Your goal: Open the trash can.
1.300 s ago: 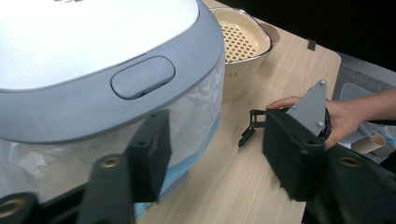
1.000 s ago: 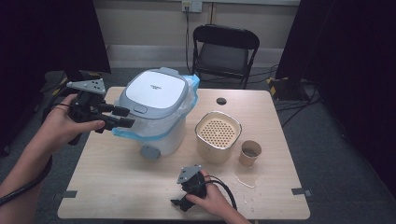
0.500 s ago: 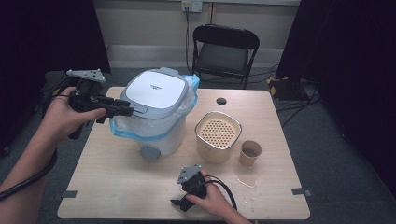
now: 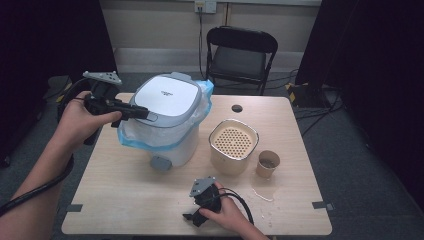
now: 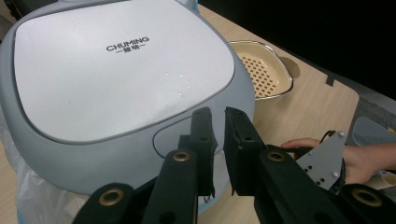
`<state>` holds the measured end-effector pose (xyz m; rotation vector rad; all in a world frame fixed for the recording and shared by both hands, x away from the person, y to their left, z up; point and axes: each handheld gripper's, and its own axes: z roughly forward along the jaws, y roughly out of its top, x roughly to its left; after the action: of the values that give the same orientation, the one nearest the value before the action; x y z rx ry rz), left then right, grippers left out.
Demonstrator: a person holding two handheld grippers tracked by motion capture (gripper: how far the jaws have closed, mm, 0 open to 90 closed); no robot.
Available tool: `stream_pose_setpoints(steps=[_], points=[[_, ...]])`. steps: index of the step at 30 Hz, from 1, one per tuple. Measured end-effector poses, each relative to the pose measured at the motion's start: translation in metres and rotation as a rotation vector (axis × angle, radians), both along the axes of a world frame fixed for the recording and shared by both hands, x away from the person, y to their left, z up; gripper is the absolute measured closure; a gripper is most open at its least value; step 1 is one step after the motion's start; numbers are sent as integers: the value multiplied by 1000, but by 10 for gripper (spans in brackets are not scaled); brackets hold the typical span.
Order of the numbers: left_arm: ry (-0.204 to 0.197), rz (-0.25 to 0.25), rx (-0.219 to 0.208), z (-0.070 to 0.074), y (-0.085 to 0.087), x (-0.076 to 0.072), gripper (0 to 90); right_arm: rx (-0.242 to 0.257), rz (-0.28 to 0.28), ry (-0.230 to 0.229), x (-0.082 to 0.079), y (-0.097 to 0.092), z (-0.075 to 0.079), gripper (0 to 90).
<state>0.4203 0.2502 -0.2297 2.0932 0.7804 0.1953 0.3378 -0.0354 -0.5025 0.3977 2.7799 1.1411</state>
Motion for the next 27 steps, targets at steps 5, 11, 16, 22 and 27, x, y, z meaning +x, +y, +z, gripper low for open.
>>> stream_pose_setpoints(steps=[5,11,16,22,27], points=[[8,7,10,-3,-3,5,864,0,0,0,0,0,0,0],[8,11,21,-9,-4,11,894,1,-1,1,0,0,0,0],[9,15,30,-13,-4,13,899,1,-1,1,0,0,0,0],[13,16,35,-14,-5,14,900,1,-1,1,0,0,0,0],[21,10,37,-19,-6,16,900,1,-1,1,0,0,0,0]])
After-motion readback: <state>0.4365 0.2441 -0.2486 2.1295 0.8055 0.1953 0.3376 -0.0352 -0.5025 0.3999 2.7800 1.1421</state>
